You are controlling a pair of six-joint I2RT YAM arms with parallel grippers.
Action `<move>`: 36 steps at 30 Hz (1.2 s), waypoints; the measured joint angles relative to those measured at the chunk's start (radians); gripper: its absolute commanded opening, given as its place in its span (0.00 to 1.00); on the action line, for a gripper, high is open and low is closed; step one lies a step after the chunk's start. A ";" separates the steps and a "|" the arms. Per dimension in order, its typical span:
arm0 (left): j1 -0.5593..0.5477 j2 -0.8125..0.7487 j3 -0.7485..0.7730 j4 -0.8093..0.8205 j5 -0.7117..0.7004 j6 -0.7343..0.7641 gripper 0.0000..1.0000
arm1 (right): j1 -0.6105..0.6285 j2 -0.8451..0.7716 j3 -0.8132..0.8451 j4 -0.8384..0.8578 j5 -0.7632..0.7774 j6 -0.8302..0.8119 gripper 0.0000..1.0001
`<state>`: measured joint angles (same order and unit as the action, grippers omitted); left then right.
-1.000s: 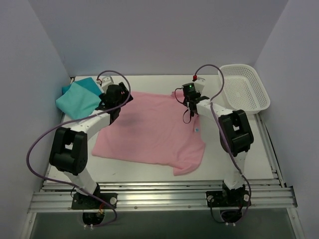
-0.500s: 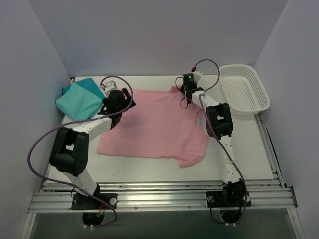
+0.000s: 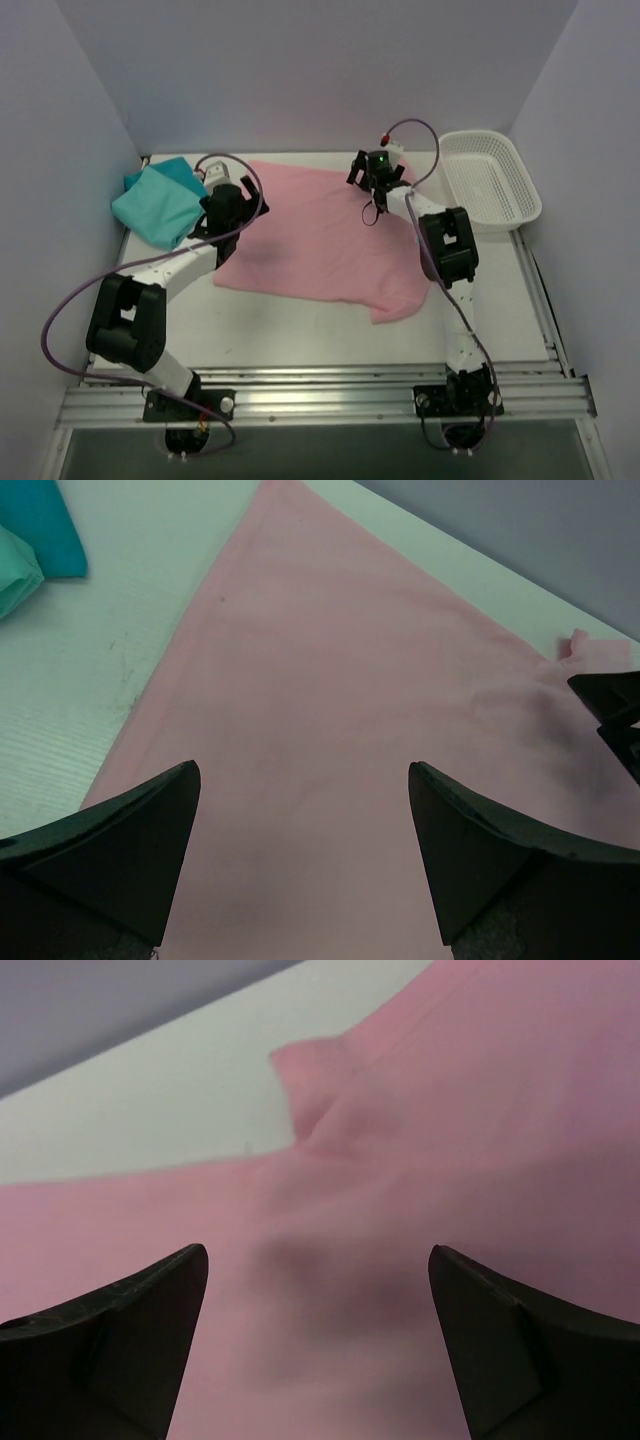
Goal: Fold and stack the t-shirts
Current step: Flatten out the tshirt
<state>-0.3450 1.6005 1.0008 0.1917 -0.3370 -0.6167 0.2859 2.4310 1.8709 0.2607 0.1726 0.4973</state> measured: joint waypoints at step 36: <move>-0.145 -0.200 -0.235 -0.067 -0.251 -0.171 0.94 | 0.454 -1.149 -1.065 -0.340 0.344 0.303 0.86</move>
<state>-0.4904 1.4010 0.7654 0.1246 -0.5877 -0.7872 0.7395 1.2819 0.8055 -0.0795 0.5171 0.8005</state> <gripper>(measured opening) 0.940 0.861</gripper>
